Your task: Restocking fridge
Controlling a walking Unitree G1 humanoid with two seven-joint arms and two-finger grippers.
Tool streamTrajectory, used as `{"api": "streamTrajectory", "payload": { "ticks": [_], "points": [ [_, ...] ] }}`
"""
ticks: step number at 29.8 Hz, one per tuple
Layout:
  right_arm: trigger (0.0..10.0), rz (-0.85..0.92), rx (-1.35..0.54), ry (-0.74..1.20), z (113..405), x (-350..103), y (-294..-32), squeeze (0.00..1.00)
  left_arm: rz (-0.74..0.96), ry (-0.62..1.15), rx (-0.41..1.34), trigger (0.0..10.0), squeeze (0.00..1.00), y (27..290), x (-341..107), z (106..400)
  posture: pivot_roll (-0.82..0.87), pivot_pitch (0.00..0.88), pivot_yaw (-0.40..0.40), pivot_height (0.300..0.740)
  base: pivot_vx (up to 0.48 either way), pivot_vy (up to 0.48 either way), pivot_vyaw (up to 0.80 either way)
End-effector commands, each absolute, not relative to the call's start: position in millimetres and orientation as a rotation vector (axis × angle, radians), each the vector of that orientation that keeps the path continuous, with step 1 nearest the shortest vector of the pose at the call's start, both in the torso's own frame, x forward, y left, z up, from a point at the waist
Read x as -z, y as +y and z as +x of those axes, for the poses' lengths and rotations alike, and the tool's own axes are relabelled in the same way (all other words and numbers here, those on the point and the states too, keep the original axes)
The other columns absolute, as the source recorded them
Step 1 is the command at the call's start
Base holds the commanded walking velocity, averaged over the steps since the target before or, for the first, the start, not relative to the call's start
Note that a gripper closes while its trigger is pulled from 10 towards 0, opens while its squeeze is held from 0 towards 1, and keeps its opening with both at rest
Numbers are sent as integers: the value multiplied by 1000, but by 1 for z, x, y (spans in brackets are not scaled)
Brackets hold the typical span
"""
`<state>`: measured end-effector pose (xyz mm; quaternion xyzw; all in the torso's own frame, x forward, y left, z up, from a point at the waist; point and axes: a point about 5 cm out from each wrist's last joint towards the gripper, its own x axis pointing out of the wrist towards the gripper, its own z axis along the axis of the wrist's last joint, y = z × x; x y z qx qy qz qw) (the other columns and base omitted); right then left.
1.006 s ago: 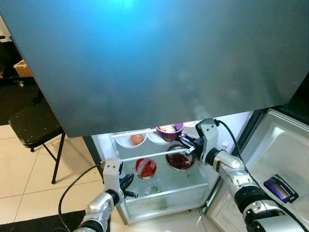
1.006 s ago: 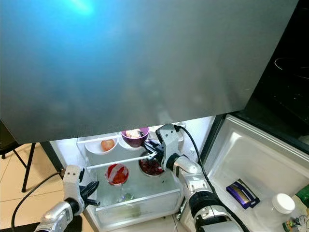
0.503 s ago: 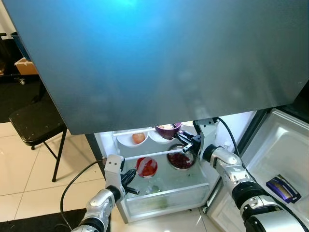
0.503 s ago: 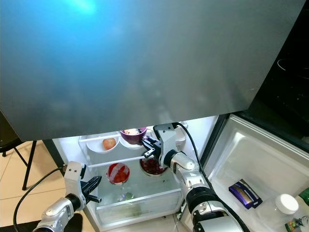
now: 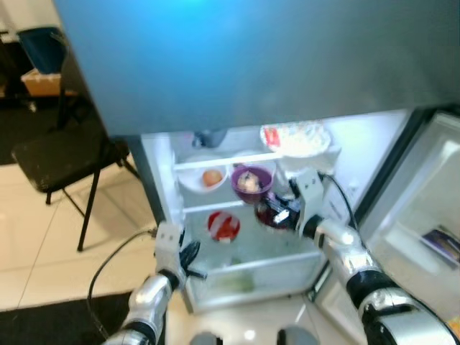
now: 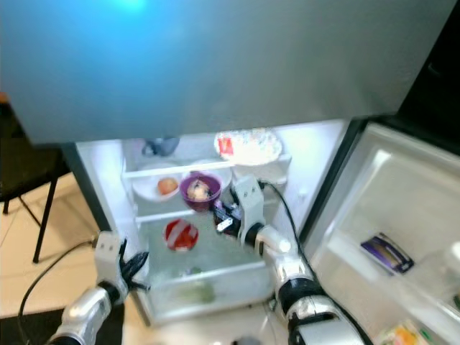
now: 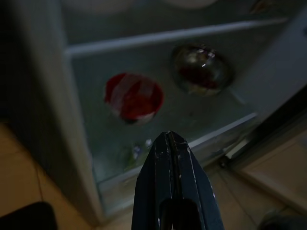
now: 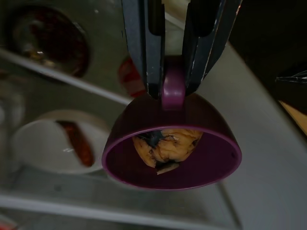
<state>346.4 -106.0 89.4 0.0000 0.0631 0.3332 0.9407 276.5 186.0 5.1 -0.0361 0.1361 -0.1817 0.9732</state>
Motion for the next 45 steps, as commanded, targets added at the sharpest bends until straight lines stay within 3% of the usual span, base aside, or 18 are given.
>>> {"api": "streamTrajectory", "payload": {
  "ticks": [1,12,19,25,35,45],
  "points": [
    [10000,20,-662,65,352,-101,-110,0,-47,242,388,10000,0,183,-12,282,52,0,-35,610,0,0,0],
    [10000,2,-704,13,357,-119,-115,0,-29,154,430,10000,0,174,-28,296,51,0,-35,610,0,0,0],
    [10000,-21,-747,-7,355,-123,-120,0,-12,70,467,10000,0,170,-45,307,48,0,-31,575,0,0,0],
    [10000,-18,-792,-44,353,-130,-121,0,0,30,487,10000,0,167,-53,311,49,0,-30,575,0,0,0],
    [10000,-102,-878,-108,358,-169,-138,0,19,-60,538,10000,0,157,-65,314,48,0,-31,575,0,0,0],
    [10000,-211,-1018,-110,359,-201,-135,0,0,-221,556,10000,0,151,-84,314,44,0,-30,575,0,0,0]
  ]
}}
